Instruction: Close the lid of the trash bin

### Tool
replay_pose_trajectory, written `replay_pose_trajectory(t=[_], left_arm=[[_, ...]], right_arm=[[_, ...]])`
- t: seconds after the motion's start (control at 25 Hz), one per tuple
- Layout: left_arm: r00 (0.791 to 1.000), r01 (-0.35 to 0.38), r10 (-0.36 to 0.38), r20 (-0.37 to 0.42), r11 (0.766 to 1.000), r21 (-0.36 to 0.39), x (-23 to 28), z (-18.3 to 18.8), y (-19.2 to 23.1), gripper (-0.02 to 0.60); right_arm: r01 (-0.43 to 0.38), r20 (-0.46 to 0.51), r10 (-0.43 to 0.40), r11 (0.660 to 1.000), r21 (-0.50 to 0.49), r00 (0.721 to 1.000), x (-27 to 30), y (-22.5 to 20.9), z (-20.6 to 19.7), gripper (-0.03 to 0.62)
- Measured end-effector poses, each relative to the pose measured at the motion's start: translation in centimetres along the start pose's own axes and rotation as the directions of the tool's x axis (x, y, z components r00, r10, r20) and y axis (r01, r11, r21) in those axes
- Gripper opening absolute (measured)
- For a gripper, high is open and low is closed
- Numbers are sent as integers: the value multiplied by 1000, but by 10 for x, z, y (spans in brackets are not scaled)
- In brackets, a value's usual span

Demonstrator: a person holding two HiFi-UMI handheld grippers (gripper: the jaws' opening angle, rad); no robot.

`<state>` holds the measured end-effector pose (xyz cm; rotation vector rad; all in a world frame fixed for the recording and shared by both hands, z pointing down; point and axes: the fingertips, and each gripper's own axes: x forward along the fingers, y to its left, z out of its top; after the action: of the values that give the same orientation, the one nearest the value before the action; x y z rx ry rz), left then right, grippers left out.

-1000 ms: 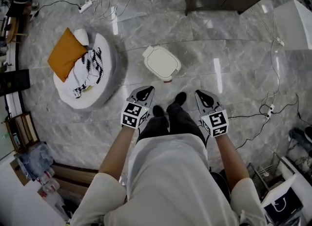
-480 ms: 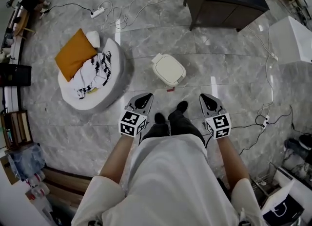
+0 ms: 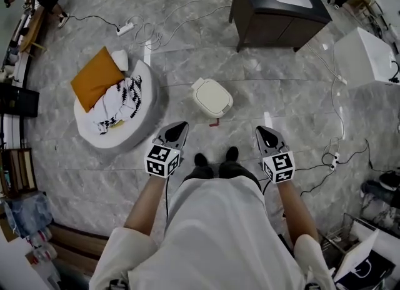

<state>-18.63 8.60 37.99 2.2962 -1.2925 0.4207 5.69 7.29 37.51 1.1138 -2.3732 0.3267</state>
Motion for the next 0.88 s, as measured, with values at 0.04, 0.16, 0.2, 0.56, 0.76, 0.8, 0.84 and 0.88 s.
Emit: replay_pose_trajectory(t=[0.04, 0.16, 0.2, 0.56, 0.76, 0.8, 0.84, 0.88], left_arm=[[1000, -5, 5, 8, 1000, 3, -1, 4, -3, 17], [999, -20, 20, 32, 1000, 4, -4, 13, -13, 17], [999, -26, 26, 40, 1000, 5, -5, 16, -17, 17], [989, -94, 95, 115, 996, -11, -4, 37, -53, 17], [980, -122, 124, 158, 992, -18, -6, 51, -73, 17], [979, -126, 126, 162, 992, -11, -8, 53, -77, 17], [978, -129, 128, 164, 992, -2, -9, 54, -81, 17], [978, -132, 129, 165, 991, 7, -10, 55, -84, 17]], right_arm=[[1, 4, -1, 1000, -7, 1000, -4, -3, 1, 31], [2, 20, -2, 1000, -20, 1000, -15, -15, 4, 31], [2, 27, -2, 1000, -24, 1000, -18, -19, 6, 30], [-11, 77, 15, 999, -44, 997, -57, -59, 12, 29], [-14, 114, 19, 999, -52, 993, -74, -78, 20, 29], [-16, 121, 23, 998, -59, 992, -75, -79, 22, 29], [-20, 127, 28, 998, -65, 992, -77, -80, 24, 29], [-22, 132, 31, 997, -71, 991, -79, -81, 25, 29]])
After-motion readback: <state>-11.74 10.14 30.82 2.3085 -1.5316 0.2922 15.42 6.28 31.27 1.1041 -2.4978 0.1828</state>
